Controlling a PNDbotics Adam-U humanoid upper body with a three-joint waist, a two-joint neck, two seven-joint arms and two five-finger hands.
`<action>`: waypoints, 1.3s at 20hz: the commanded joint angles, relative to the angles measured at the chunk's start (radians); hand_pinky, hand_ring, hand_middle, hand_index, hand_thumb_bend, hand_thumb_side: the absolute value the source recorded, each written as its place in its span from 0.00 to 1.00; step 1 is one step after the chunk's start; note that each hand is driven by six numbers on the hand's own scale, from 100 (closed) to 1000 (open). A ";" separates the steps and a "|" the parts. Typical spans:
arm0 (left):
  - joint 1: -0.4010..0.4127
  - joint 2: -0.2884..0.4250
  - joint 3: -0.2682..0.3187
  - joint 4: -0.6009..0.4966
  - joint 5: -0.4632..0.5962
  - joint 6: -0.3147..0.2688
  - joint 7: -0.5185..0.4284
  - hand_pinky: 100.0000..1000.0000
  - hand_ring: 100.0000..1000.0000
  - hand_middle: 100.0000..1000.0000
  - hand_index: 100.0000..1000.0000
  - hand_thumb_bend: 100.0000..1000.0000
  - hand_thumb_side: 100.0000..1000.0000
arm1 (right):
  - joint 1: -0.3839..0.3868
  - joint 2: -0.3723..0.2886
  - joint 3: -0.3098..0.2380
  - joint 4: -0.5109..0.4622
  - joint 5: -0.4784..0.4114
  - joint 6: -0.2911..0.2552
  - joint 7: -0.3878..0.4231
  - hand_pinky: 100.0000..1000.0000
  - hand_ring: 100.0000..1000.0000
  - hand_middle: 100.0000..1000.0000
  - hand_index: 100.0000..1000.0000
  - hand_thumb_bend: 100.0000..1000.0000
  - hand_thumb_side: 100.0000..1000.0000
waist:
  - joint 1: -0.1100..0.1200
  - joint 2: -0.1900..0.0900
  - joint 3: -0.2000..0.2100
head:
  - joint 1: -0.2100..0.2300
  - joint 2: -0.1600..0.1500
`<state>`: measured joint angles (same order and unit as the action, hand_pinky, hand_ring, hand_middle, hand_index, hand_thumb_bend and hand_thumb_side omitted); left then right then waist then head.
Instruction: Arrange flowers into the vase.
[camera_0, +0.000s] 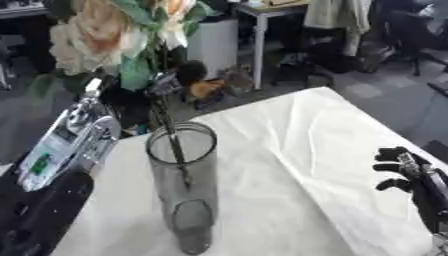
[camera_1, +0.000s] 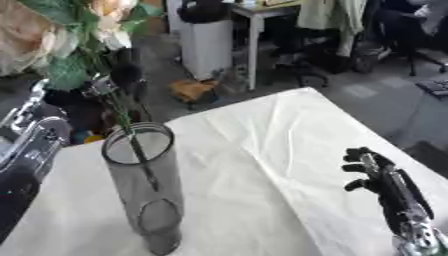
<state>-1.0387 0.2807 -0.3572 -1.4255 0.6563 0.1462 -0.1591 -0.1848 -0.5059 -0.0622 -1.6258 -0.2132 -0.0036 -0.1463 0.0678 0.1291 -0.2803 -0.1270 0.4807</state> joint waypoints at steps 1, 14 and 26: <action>-0.015 0.012 0.014 -0.005 -0.023 -0.006 0.002 0.31 0.31 0.34 0.40 0.82 0.13 | -0.011 -0.020 -0.012 -0.008 0.004 -0.001 0.002 0.42 0.68 0.66 0.75 0.00 0.82 | -0.012 -0.012 0.002 | -0.006 -0.010; -0.004 0.029 0.018 0.026 -0.205 -0.020 -0.062 0.58 0.63 0.58 0.60 0.88 0.25 | -0.009 -0.019 -0.015 -0.007 0.004 -0.002 0.002 0.42 0.68 0.66 0.75 0.00 0.82 | -0.015 -0.012 0.004 | -0.012 -0.010; 0.005 0.045 0.023 0.040 -0.315 -0.008 -0.149 0.68 0.74 0.69 0.69 0.94 0.38 | -0.006 -0.018 -0.017 -0.005 0.003 -0.003 0.002 0.42 0.68 0.66 0.75 0.00 0.82 | -0.019 -0.015 0.006 | -0.019 -0.007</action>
<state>-1.0167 0.3006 -0.3486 -1.3779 0.3512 0.1376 -0.2999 -0.1843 -0.5057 -0.0679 -1.6232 -0.2132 -0.0044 -0.1454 0.0604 0.1289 -0.2743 -0.1431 0.4807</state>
